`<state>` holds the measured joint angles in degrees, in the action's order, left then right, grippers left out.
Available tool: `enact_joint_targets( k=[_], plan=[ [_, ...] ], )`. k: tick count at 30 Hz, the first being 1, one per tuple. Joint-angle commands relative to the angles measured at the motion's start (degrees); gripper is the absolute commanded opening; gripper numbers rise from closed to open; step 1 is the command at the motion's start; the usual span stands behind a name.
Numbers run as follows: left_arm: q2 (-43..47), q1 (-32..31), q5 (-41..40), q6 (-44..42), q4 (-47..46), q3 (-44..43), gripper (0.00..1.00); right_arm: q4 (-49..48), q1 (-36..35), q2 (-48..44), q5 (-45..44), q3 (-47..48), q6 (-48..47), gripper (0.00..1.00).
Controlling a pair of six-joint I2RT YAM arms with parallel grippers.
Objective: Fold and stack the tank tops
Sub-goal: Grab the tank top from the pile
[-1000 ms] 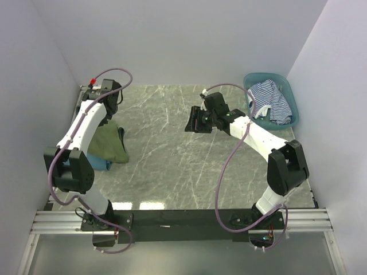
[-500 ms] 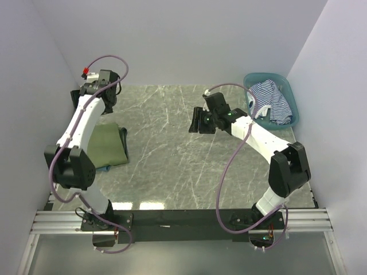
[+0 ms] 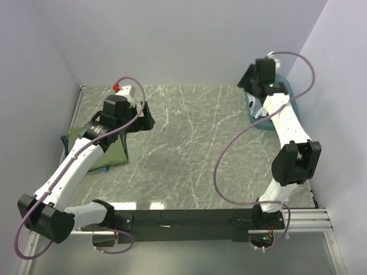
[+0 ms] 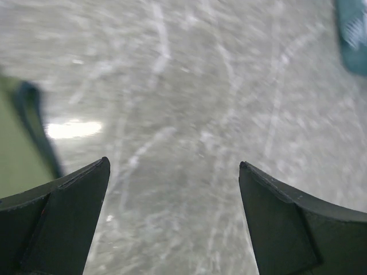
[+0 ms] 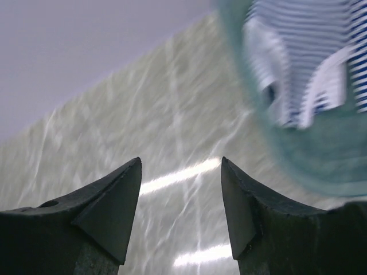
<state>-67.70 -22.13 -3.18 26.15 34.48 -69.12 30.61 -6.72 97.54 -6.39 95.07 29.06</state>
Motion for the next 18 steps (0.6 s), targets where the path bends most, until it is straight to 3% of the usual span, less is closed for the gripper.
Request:
enact_joint_targets(
  k=[1,3,12,18],
  plan=[
    [0.11,-1.69,9.41,0.39,-5.3,1.88,0.99,-0.2,5.29,5.72,-8.72,7.12,0.65,0.65],
    [0.2,-1.95,11.26,0.22,-6.79,2.85,0.99,0.67,6.46,11.16,-9.69,10.56,1.0,0.65],
    [-5.94,-2.65,17.41,-0.66,-9.78,4.52,0.99,4.46,14.1,34.9,2.61,33.49,0.39,0.67],
    [-7.97,-2.92,17.68,-2.16,-9.7,4.79,0.99,0.25,14.37,39.4,7.52,32.56,2.67,0.68]
  ],
)
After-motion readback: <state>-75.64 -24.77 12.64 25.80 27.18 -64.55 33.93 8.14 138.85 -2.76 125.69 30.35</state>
